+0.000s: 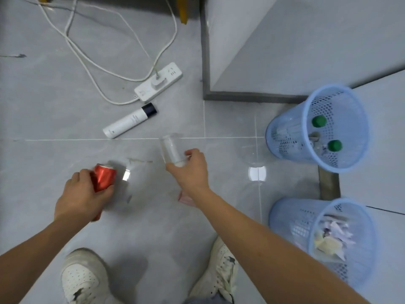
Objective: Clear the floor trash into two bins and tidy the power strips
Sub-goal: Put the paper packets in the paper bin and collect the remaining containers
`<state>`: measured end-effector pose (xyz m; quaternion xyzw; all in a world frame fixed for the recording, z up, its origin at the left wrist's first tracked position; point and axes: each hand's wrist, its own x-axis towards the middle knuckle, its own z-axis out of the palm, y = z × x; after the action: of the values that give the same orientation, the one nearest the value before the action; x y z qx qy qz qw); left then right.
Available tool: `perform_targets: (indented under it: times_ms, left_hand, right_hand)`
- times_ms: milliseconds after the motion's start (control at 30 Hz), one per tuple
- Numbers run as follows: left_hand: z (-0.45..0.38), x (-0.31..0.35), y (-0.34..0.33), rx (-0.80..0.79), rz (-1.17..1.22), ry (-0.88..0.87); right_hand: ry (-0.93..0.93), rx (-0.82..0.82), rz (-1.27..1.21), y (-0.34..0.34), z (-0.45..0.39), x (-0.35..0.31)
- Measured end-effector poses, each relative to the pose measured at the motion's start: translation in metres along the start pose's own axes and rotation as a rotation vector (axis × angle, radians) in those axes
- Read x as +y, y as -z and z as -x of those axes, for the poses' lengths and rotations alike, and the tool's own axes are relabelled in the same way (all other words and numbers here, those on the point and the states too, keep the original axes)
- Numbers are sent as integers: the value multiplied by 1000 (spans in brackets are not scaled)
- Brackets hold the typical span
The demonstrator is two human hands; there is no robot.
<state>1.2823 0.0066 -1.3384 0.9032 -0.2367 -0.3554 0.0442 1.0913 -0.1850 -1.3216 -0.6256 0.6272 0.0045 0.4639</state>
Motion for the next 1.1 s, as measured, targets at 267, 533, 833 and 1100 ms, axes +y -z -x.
perform_targets:
  times_ms: [267, 533, 833, 1100]
  left_hand:
    - [81, 201, 34, -68, 215, -396]
    - [131, 459, 41, -233, 549, -861]
    - [98, 595, -43, -57, 300, -998]
    - [77, 576, -74, -21, -68, -991]
  right_hand:
    - [50, 222, -188, 178, 72, 17]
    - [68, 616, -210, 381, 47, 58]
    - [-19, 628, 73, 442, -65, 120]
    - [99, 517, 268, 424, -67, 119]
